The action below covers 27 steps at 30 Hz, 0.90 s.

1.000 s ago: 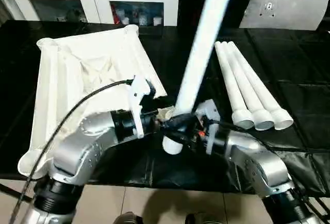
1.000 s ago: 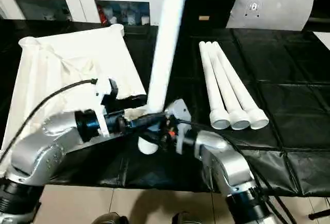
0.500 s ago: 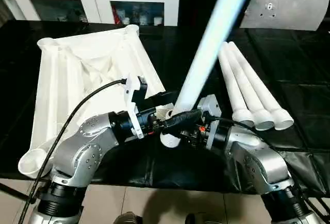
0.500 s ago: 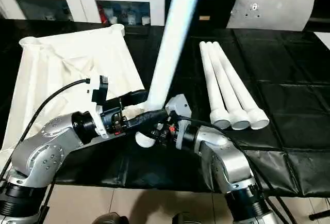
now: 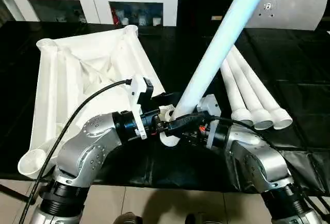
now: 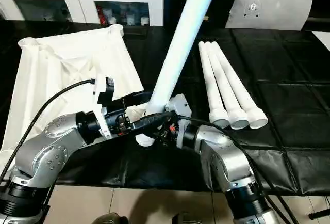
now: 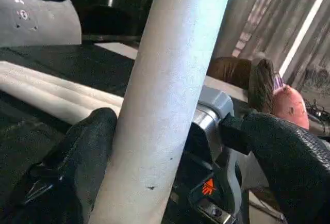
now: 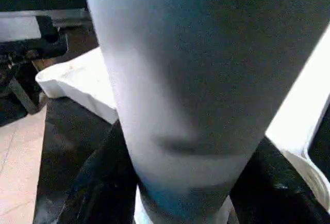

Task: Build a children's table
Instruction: Pick table leg

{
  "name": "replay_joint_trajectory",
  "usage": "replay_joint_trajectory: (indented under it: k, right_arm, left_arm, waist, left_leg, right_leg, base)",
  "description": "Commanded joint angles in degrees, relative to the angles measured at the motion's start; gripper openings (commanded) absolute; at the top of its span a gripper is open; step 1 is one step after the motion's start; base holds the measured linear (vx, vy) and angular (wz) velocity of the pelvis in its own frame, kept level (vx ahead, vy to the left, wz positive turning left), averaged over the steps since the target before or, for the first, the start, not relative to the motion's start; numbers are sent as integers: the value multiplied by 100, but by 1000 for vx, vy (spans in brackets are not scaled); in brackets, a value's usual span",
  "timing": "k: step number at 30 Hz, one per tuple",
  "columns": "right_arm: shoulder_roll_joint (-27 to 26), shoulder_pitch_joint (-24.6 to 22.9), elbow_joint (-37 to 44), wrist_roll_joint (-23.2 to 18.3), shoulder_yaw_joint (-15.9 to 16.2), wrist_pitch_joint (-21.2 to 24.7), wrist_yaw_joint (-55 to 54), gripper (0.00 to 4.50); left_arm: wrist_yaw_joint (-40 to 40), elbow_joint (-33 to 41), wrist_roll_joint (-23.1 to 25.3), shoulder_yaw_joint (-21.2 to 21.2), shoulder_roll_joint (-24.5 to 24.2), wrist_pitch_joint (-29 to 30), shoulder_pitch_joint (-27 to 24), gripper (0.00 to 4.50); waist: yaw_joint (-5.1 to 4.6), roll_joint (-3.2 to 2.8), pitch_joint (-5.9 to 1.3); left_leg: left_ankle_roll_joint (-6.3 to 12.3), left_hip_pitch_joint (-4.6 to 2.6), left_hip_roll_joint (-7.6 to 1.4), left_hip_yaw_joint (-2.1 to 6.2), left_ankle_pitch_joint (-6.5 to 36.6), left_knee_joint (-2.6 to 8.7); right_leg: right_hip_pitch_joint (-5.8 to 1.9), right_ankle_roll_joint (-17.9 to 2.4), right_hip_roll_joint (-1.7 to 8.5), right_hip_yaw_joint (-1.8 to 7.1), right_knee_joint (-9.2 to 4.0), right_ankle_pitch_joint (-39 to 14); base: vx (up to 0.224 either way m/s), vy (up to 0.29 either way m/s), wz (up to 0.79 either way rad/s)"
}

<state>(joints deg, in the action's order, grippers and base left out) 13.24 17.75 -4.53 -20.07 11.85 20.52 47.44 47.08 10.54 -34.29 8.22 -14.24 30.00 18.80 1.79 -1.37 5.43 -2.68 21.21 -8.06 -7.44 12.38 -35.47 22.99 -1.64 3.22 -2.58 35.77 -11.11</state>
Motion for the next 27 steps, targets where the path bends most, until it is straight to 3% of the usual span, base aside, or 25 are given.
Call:
replay_joint_trajectory:
  k: [1,4,6,10,13,14,16,17,18,20,21,25,27]
  right_arm:
    - [-77,116,194,-167,-258,37,-187,192]
    - [-134,42,337,-305,-408,59,-265,192]
    - [-140,-3,496,-391,-540,251,-449,192]
    - [-157,-11,572,-419,-708,380,-680,191]
    - [-39,-8,521,-182,-798,380,-980,191]
    - [6,1,478,-52,-815,356,-1104,191]
    - [70,10,442,58,-837,361,-1200,191]
    - [101,31,414,121,-897,404,-1335,191]
    - [87,49,403,120,-947,408,-1403,191]
    - [81,75,417,121,-983,403,-1458,191]
    - [70,153,464,118,-1027,420,-1565,191]
    - [82,279,511,260,-887,409,-1662,191]
    - [77,304,507,283,-870,405,-1670,191]
  left_arm:
    - [34,182,-420,-22,183,140,34,449]
    - [-96,271,-795,-385,325,183,18,449]
    - [-170,322,-785,-484,284,162,-34,449]
    - [-175,227,-565,-541,143,119,-57,449]
    - [-239,-47,-138,-551,-212,46,-5,449]
    - [-270,-142,-18,-515,-351,99,20,449]
    - [-238,-302,462,-285,-633,-116,36,449]
    - [-221,-511,1012,36,-977,-277,64,449]
    - [-178,-665,1368,253,-1202,-425,79,449]
    - [-128,-836,1639,430,-1388,-540,112,449]
    - [-79,-1133,1935,563,-1538,-763,223,422]
    - [139,-1451,2087,631,-1673,-991,344,409]
    - [281,-1488,2230,767,-1770,-1108,328,380]
  waist:
    - [-4,-37,-414]
    - [9,-46,-433]
    - [16,-73,-414]
    - [9,-63,-396]
    - [-2,-64,-397]
    - [-10,-34,-408]
    - [-11,-37,-413]
    - [-14,7,-413]
    - [-8,-9,-412]
    - [-14,-8,-420]
    - [-9,-20,-418]
    - [-21,-46,-433]
    - [-12,-53,-443]
  left_leg:
    - [296,19,-411,58,642,446]
    - [313,15,-418,63,575,438]
    - [337,16,-412,69,597,447]
    - [262,9,-391,63,764,463]
    - [211,2,-386,71,746,468]
    - [194,-1,-378,65,682,461]
    - [200,-9,-372,68,611,461]
    - [226,-8,-371,59,558,457]
    - [265,-11,-377,68,528,464]
    - [261,-15,-369,58,457,455]
    - [237,-26,-383,53,385,453]
    - [196,-25,-380,55,331,448]
    - [205,-23,-387,53,344,441]
  right_leg:
    - [-378,-1464,473,312,-438,-815]
    - [-383,-1520,468,307,-414,-669]
    - [-375,-1498,454,303,-424,-672]
    - [-372,-1355,446,303,-464,-1081]
    - [-363,-1226,434,301,-474,-1165]
    - [-362,-1192,428,302,-464,-1118]
    - [-357,-1154,422,300,-461,-1069]
    - [-355,-1120,423,305,-463,-1043]
    - [-348,-1048,425,312,-455,-1071]
    - [-349,-1021,439,316,-435,-1027]
    - [-338,-1103,453,314,-428,-902]
    - [-354,-1296,451,306,-387,-480]
    - [-366,-1371,469,313,-368,-367]
  base:
    - [0,0,0]
    - [0,0,0]
    - [0,0,0]
    - [0,0,0]
    - [0,0,0]
    - [0,0,0]
    - [0,0,0]
    - [0,0,0]
    - [0,0,0]
    - [0,0,0]
    - [0,0,0]
    - [0,0,0]
    - [0,0,0]
